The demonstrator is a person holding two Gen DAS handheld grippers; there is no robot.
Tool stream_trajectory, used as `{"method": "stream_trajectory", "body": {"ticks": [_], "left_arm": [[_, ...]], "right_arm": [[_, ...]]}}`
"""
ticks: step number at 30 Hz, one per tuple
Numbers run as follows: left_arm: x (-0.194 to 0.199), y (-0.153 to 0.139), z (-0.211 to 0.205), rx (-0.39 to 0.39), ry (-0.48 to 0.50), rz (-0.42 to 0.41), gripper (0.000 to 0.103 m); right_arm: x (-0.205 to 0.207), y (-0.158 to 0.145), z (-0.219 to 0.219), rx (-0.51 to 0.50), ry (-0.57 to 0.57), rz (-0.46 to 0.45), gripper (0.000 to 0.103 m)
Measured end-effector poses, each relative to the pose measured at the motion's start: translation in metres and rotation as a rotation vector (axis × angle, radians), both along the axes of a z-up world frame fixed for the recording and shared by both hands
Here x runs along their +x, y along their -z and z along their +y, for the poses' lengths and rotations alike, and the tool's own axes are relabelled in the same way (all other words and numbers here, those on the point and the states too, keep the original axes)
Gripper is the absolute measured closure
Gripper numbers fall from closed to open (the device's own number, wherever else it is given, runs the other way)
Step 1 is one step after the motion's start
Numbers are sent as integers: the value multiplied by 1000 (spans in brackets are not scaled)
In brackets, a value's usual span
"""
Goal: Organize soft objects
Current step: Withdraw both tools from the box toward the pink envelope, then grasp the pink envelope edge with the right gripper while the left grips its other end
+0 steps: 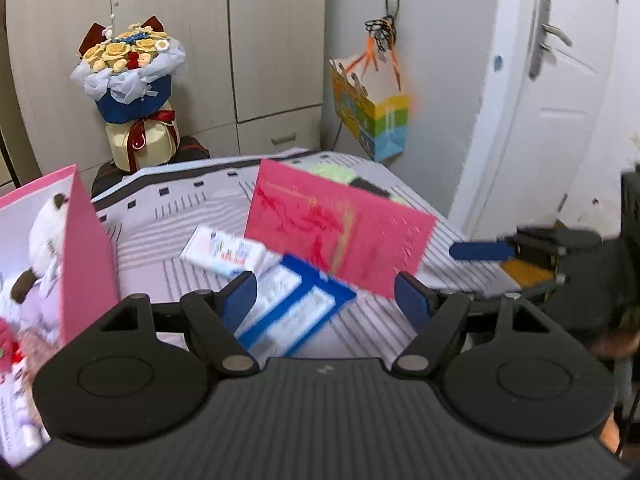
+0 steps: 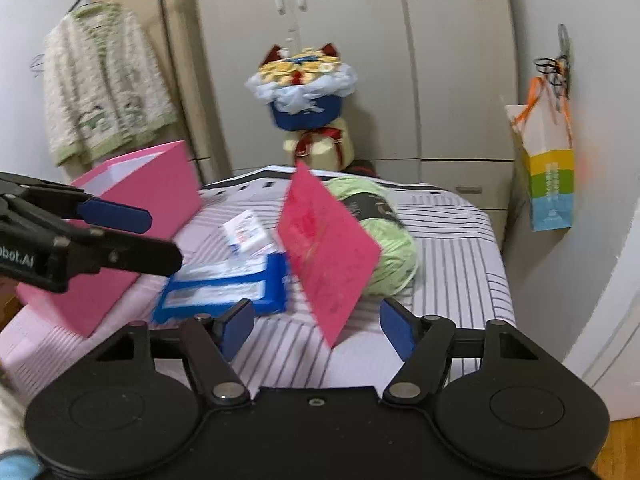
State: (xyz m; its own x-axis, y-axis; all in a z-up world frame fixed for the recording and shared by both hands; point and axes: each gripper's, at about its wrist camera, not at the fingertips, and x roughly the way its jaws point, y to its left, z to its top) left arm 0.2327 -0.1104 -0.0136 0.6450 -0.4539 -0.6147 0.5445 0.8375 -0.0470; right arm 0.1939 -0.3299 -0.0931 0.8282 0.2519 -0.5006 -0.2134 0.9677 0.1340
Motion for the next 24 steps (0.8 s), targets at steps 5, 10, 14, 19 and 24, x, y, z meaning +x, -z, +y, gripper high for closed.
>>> {"method": "stream_trajectory", "body": {"ticks": [5,10,14,19,24], "left_arm": [[33,9,-10,-74,-61,9,29],[70,18,-7,-214,-187,-23,29],[92,30,-4,-284,-231,6,29],[97,39,-2,-309,-196,31,29],[101,44,-10,-319,-140,93,27]], "right_arm": [[21,14,-6,92,56,11,39],[29,20,-7,120,76,13,72],[24,17,-13,173,40,2,95],[5,6,-24,188,-31,19,97],[-5,7,-41,260,-71,59,97]]}}
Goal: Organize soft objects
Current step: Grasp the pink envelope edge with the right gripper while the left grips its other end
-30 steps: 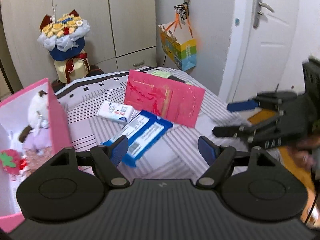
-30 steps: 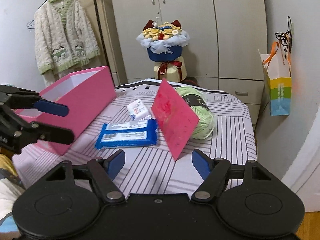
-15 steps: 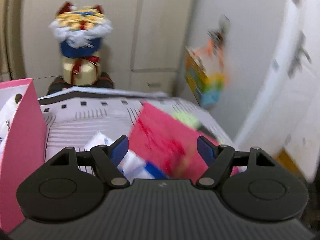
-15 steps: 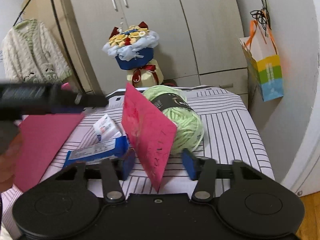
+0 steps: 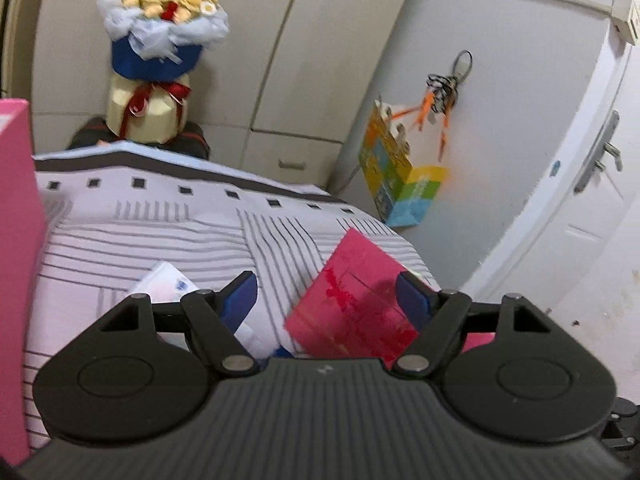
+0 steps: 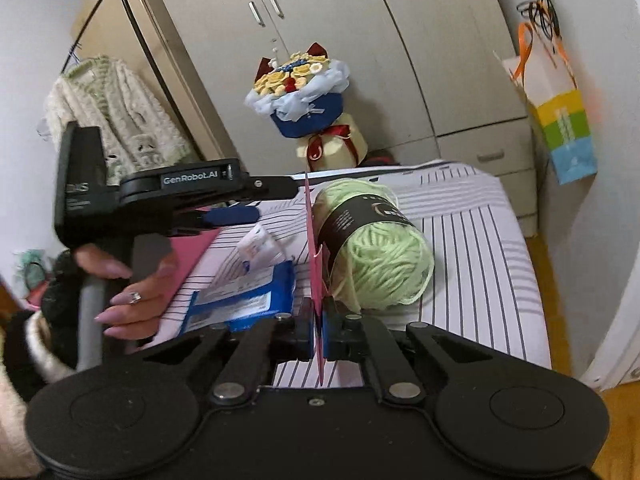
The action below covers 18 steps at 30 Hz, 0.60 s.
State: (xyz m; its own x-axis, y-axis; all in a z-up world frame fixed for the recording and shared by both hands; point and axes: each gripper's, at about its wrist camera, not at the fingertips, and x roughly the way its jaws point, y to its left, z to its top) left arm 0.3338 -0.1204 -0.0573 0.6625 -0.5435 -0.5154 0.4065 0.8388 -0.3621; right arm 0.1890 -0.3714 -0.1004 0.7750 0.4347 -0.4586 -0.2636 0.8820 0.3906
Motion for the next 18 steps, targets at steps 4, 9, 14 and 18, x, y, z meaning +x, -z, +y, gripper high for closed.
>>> {"method": "stream_trajectory", "body": {"ticks": [4,9,14,18], "left_arm": [[-4,4,-4,-33,34,104,27],[-20,14,-7,-103,47,259,26],[-38,17,-10,-131,14,260,26],[-45,21,-10,-150,10,277,26]], "right_arm": [[-3,6,1,-1,-2,3,97],[-3,12,18,-55,3,-4,96],[-4,13,32,-97,24,-9,90],[-8,8,40,-188,67,-25,86]]}}
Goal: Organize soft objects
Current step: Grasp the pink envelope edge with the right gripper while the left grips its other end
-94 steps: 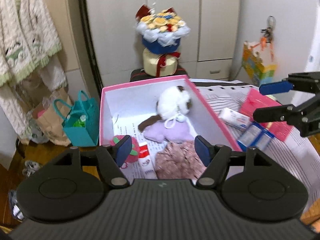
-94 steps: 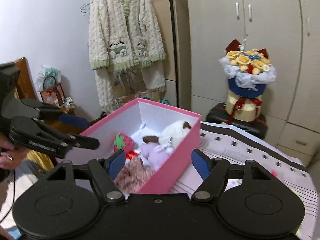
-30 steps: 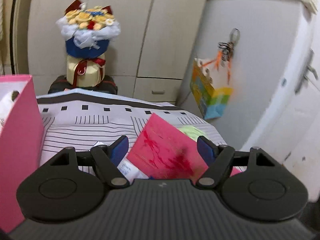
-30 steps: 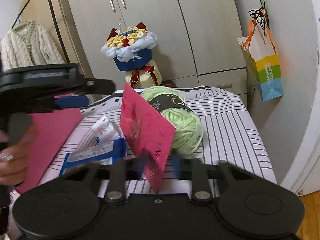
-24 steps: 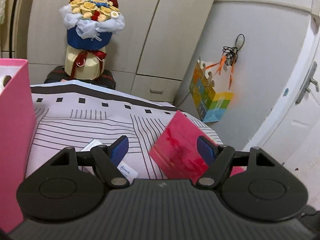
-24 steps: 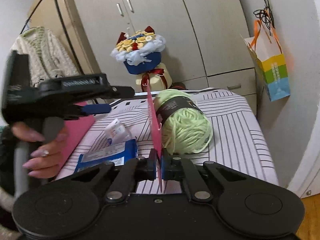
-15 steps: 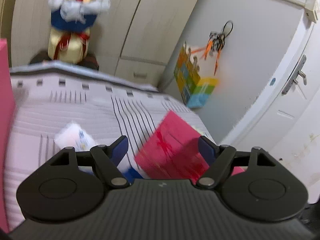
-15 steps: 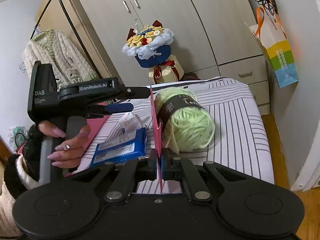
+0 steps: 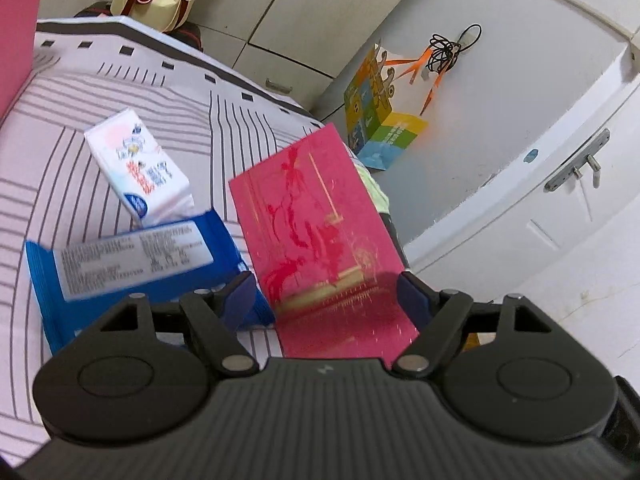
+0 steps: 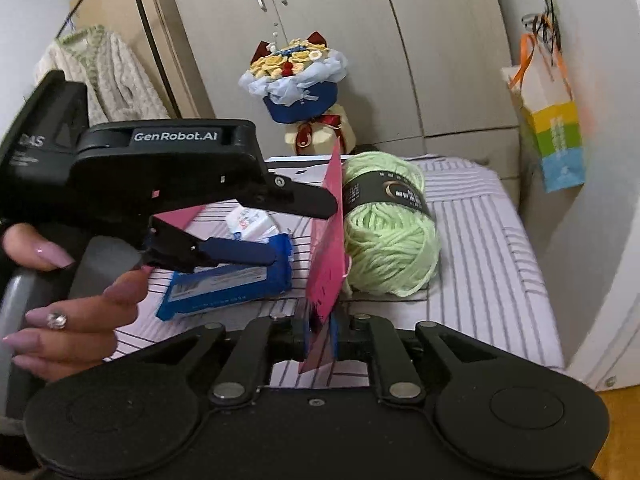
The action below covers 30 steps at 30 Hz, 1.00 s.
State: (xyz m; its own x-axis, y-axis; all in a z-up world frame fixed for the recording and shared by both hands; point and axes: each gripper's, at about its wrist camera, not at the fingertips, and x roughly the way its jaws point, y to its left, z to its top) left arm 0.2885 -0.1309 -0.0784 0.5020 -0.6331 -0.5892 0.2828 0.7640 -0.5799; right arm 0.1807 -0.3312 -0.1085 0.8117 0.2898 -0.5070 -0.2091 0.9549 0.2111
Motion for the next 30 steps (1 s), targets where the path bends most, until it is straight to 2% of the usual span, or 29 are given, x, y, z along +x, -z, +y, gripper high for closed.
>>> {"method": "stream_trajectory", "body": {"ticks": [5,8,10,12,15,17,20,21,23,26,30], "left_arm": [[-8,2,-6,29,30,6,26],[-11,1,-7,34,33,-9,26],[-12,1,-6,28,33,-9,28],[-13,1,-4,21,35,-5,28],[-13,1,2,0,46,9,34],[-12,3,6,-21,56,22,45],[-11,5,10,-35,68,43,49],[-11,5,11,-38,67,45,49],[-12,5,11,-41,75,49,49],[-14,6,8,-26,79,44,48],[-16,5,7,9,57,7,48]], "right_arm": [[-10,-8,4,-80,39,-27,68],[-13,-12,3,-80,32,-53,68],[-11,-13,5,-77,23,-51,70],[-10,-14,5,-79,28,-53,87],[-8,-13,2,-28,5,-39,89],[-5,-12,0,-4,1,-34,90],[-4,-12,2,-3,1,-35,89],[-4,-13,4,-10,2,-36,85],[-7,-14,7,-39,20,-45,84],[-11,-16,9,-84,50,-53,65],[-13,-19,2,-90,67,-59,65]]}}
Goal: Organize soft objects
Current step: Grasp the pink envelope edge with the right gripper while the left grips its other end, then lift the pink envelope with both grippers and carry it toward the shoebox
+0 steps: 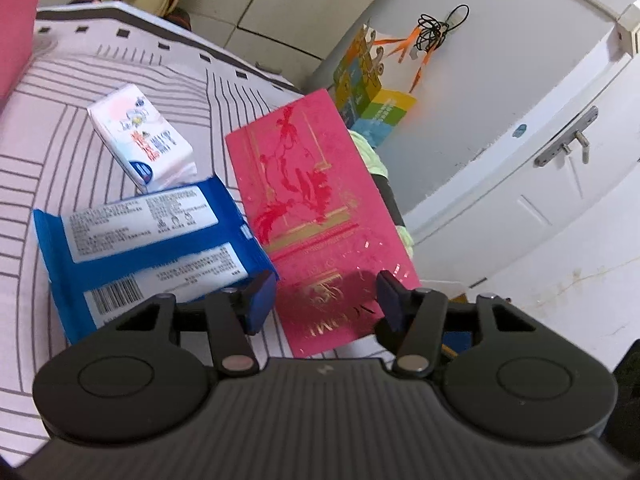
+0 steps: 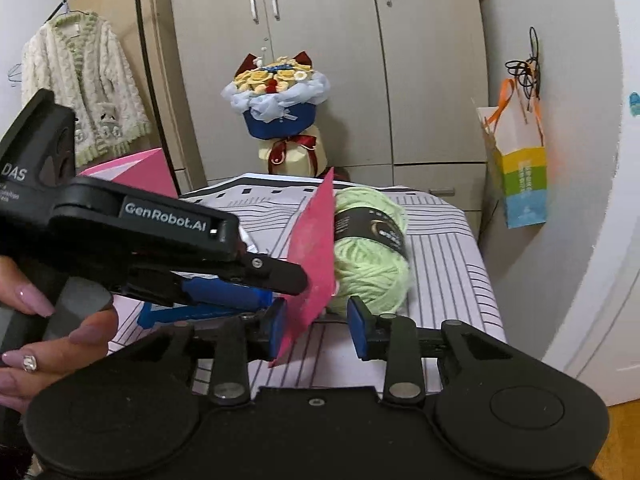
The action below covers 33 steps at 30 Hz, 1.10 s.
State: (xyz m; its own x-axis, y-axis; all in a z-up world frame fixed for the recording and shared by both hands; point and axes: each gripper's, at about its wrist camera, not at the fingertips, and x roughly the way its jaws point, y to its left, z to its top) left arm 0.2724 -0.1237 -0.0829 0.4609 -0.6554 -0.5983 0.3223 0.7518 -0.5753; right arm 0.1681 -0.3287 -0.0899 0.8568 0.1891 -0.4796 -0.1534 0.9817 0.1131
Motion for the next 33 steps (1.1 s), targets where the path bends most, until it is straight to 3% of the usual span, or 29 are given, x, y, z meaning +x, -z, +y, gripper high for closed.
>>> {"method": "stream_trajectory", "body": {"ticks": [2,5,6,13,23,33], "left_arm": [[0,-1,1,0,-6,-8,48],[1,-1,3,-11,-13,-5,49],[1,-1,4,-16,-12,-3,49],[2,1,13,-106,7,47,50],[1,4,14,-131,17,63,48],[-2,4,22,-164,9,65,48]], "right_arm": [[-1,-3,-2,20,-16,-5,66],[1,-4,-1,40,-37,-5,88],[1,-4,0,38,-43,-3,90],[6,-6,5,23,-67,-16,90],[-2,-10,35,-204,-24,-16,84],[-4,-17,35,-144,-72,-24,81]]}}
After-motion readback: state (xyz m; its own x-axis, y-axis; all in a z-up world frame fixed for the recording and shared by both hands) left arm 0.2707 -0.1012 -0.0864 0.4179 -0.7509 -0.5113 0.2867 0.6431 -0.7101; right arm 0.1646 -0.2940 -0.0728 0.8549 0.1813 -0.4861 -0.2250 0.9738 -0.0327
